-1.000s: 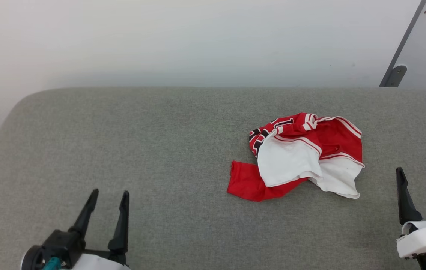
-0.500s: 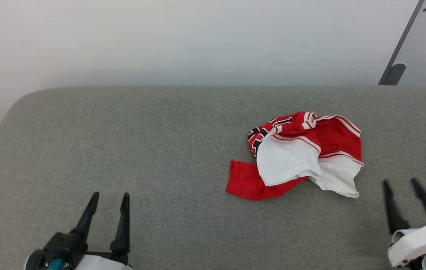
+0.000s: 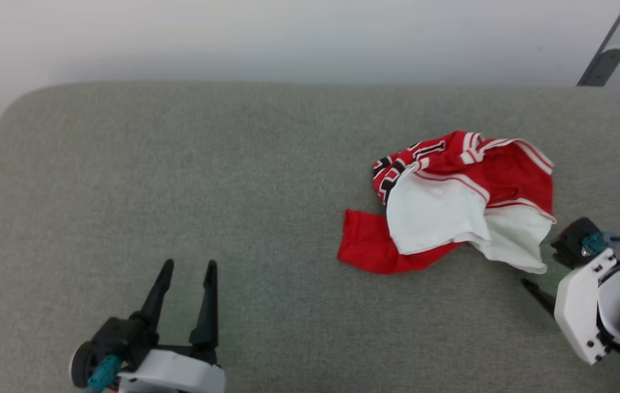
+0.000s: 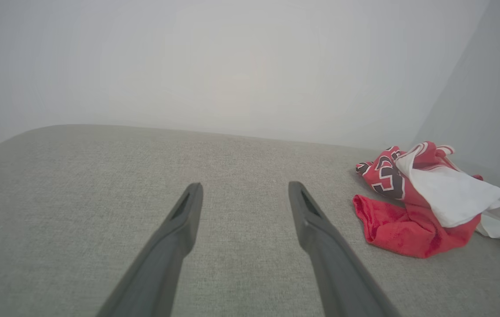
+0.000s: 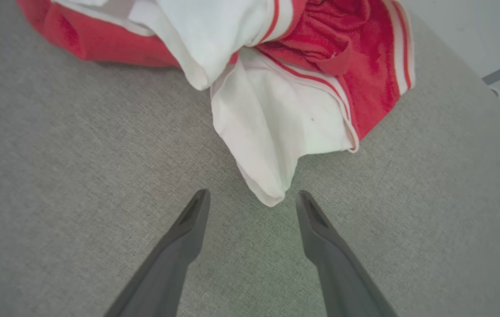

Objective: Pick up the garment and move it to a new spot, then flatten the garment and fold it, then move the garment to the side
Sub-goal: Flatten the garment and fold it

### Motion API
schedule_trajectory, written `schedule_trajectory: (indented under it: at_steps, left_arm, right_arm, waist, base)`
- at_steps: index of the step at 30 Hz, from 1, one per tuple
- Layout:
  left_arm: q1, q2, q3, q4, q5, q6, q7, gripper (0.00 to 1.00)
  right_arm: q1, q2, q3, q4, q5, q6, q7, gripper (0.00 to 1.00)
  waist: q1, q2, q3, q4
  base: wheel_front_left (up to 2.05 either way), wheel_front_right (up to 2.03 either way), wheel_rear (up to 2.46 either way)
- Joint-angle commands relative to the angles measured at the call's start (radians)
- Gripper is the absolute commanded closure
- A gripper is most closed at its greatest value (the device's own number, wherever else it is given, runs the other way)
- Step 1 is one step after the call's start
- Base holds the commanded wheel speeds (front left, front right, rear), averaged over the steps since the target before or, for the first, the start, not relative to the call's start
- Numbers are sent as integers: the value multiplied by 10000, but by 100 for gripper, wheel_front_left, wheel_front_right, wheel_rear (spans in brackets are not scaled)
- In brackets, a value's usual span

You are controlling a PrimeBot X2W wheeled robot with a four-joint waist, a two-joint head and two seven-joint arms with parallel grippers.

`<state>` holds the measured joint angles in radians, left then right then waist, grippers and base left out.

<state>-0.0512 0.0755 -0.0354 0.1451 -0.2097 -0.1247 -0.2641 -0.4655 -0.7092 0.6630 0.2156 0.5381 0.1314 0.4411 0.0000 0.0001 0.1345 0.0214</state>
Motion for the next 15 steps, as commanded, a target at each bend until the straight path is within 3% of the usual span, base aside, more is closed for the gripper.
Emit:
schedule_trajectory:
  at_steps: [1, 5, 11, 12, 13, 14, 15]
  left_arm:
    - [-124, -23, -30, 27, 52, -60, -2, 0]
    - [-395, -143, -195, 134, -4, -55, -2, 0]
    - [-736, -222, -279, 178, -86, -68, -2, 0]
    - [-773, -228, -257, 181, -76, -69, -2, 0]
    - [-804, -236, -250, 184, -79, -70, -2, 0]
    - [-831, -241, -228, 195, -86, -71, -2, 0]
    - [-855, -242, -201, 200, -91, -72, -2, 0]
  right_arm:
    - [-190, -102, 242, -52, 32, -14, 55, 0]
    - [-1173, -684, 1620, 1, 222, -14, 304, 0]
    - [-2107, -833, 2926, 753, 569, -16, -49, 0]
    - [-2214, -824, 3115, 924, 501, -16, -149, 15]
    - [-2310, -788, 3275, 1075, 488, -16, -277, 51]
    - [-2399, -743, 3415, 1221, 525, -17, -378, 80]
    - [-2480, -714, 3605, 1348, 560, -20, -435, 100]
  waist:
    - [0, -1, 424, 264]
    - [0, -1, 851, 476]
    - [0, -1, 1289, 635]
    - [0, -1, 1330, 626]
    - [0, -1, 1369, 614]
    - [0, -1, 1403, 589]
    - [0, -1, 1432, 548]
  base:
    - [0, 0, 0]
    - [0, 0, 0]
    - [0, 0, 0]
    - [0, 0, 0]
    - [0, 0, 0]
    - [0, 0, 0]
    - [0, 0, 0]
